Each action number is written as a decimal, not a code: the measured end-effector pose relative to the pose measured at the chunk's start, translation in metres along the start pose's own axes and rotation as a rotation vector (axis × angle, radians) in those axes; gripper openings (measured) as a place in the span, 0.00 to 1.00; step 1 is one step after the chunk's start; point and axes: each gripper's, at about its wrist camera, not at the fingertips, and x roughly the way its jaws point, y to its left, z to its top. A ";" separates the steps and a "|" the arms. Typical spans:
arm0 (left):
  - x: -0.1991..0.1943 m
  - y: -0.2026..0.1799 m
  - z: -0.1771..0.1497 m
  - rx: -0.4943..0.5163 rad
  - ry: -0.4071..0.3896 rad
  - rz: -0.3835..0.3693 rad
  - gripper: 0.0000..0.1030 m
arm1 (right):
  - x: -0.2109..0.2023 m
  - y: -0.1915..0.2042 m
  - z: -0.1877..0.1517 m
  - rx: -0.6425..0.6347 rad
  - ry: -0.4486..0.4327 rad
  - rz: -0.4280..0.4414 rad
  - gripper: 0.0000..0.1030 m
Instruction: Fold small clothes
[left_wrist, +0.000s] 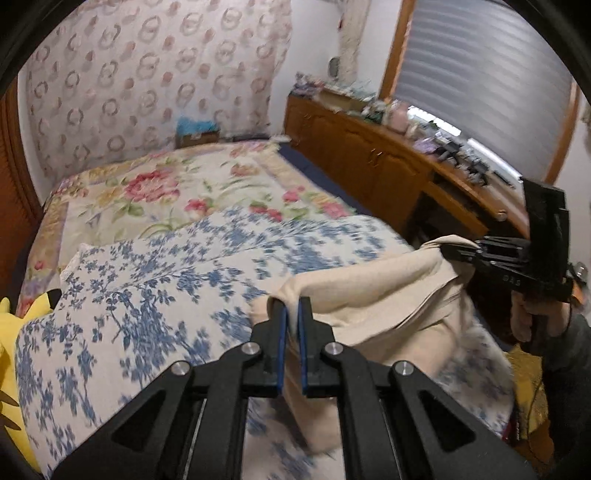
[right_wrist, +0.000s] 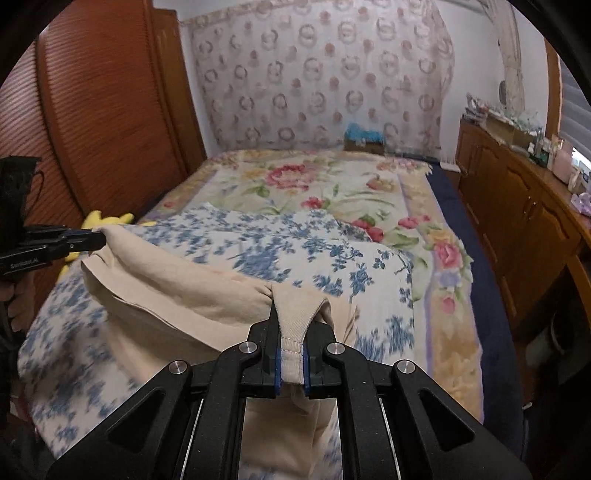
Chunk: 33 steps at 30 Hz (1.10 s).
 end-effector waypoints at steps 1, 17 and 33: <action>0.006 0.002 0.000 -0.004 0.011 -0.002 0.03 | 0.010 -0.005 0.003 0.001 0.010 -0.010 0.06; 0.039 -0.002 -0.083 0.098 0.178 -0.036 0.15 | 0.000 0.006 -0.042 -0.173 0.057 -0.034 0.40; 0.076 0.010 -0.017 0.034 0.119 -0.004 0.16 | 0.066 -0.010 0.018 -0.274 0.089 -0.179 0.35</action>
